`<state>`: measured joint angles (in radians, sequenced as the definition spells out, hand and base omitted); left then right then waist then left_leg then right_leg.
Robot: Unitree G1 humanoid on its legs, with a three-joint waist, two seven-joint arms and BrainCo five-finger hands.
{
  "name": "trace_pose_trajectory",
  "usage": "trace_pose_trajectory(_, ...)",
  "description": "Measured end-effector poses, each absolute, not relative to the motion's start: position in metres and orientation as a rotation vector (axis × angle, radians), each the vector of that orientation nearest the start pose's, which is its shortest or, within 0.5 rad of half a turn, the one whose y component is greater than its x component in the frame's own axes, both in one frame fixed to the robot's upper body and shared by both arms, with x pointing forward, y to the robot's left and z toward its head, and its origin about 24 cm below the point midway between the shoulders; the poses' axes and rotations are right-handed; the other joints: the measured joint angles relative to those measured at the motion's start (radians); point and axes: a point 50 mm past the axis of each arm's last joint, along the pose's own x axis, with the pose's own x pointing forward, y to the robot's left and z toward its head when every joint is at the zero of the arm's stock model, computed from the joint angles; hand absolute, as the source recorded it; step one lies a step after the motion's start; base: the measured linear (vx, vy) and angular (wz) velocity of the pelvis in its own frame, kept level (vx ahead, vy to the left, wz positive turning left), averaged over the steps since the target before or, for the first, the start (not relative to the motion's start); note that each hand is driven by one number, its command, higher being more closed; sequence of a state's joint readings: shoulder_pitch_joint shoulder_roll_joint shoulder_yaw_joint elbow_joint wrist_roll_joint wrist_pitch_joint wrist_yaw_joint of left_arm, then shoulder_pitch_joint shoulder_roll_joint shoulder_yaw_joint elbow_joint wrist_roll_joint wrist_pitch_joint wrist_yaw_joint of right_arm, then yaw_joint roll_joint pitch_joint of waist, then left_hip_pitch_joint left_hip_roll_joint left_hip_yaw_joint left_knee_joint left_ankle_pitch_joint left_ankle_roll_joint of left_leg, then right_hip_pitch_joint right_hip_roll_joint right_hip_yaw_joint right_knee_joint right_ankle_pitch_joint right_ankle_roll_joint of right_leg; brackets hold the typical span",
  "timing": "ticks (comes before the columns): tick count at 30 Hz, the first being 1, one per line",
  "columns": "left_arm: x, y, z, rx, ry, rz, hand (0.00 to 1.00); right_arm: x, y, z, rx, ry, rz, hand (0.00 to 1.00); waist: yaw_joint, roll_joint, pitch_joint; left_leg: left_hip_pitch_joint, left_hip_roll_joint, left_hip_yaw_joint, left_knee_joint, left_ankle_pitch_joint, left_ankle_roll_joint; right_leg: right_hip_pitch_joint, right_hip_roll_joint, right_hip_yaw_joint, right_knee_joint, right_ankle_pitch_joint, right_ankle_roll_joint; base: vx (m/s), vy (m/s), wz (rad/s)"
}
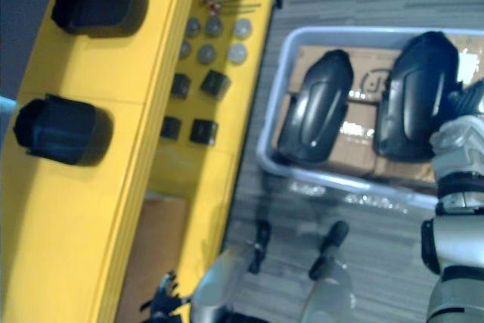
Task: Walk over and take plastic housings, then place them on the shelf
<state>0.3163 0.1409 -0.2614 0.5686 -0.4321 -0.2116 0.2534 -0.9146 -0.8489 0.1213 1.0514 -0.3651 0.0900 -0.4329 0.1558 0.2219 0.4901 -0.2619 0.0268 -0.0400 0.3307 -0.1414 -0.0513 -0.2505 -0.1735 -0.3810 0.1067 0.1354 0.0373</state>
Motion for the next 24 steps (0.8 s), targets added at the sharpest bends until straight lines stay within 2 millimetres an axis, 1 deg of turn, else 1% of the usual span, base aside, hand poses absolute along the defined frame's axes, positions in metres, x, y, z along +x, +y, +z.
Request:
trace_pose_trajectory(2,0.107,0.172,-0.117,-0.137,0.716,0.288,0.00,0.343,-0.376,0.208,-1.073,0.028,-0.841,1.00,0.000,-0.007,0.005,-0.010,0.003,0.002,0.024,-0.010,0.000,0.005,0.007,0.002,-0.011,0.005,-0.001,-0.07,0.043,-0.05)
trace_pose_trajectory(4,0.108,0.173,-0.116,-0.127,0.712,0.279,0.00,0.345,-0.374,0.206,-1.066,0.045,-0.805,1.00,0.000,-0.008,0.005,-0.024,0.006,0.005,0.047,-0.020,0.002,0.005,0.012,0.004,-0.023,0.012,-0.007,-0.07,0.056,-0.07)
trace_pose_trajectory(9,0.109,0.177,-0.114,-0.111,0.704,0.270,0.00,0.346,-0.377,0.196,-0.998,0.150,-0.716,1.00,-0.001,-0.016,0.011,-0.038,0.012,0.022,0.066,-0.028,0.004,-0.004,0.014,0.007,-0.030,0.019,-0.006,-0.04,0.049,-0.10)
trace_pose_trajectory(11,0.109,0.177,-0.114,-0.109,0.704,0.271,0.00,0.345,-0.379,0.188,-0.962,0.219,-0.675,1.00,-0.001,-0.017,0.012,-0.042,0.014,0.023,0.065,-0.028,0.003,-0.011,0.015,0.007,-0.029,0.020,-0.007,-0.02,0.020,-0.04)
trace_pose_trajectory(17,0.109,0.177,-0.114,-0.111,0.700,0.273,0.00,0.344,-0.379,0.166,-0.945,0.371,-0.560,1.00,0.003,-0.017,0.012,-0.056,0.016,0.023,0.065,-0.028,0.003,-0.027,0.015,0.005,-0.023,0.028,-0.008,0.01,0.012,0.00)
trace_pose_trajectory(18,0.109,0.177,-0.114,-0.111,0.700,0.273,0.00,0.344,-0.379,0.164,-0.943,0.379,-0.555,0.00,0.003,-0.017,0.012,-0.055,0.015,0.023,0.065,-0.028,0.003,-0.027,0.015,0.005,-0.022,0.028,-0.008,0.01,0.042,0.00)
trace_pose_trajectory(22,0.111,0.176,-0.113,-0.110,0.698,0.272,0.00,0.339,-0.385,0.158,-0.936,0.439,-0.579,0.00,0.011,-0.016,0.011,-0.057,0.014,0.023,0.065,-0.028,0.003,-0.031,0.013,0.005,-0.018,0.023,-0.013,-0.01,0.047,0.00)
trace_pose_trajectory(24,0.111,0.175,-0.113,-0.109,0.698,0.271,0.00,0.335,-0.390,0.155,-0.943,0.458,-0.664,0.00,0.021,-0.013,0.009,-0.063,0.012,0.023,0.065,-0.028,0.003,-0.040,0.010,0.005,-0.011,0.017,-0.016,-0.03,0.040,0.01)
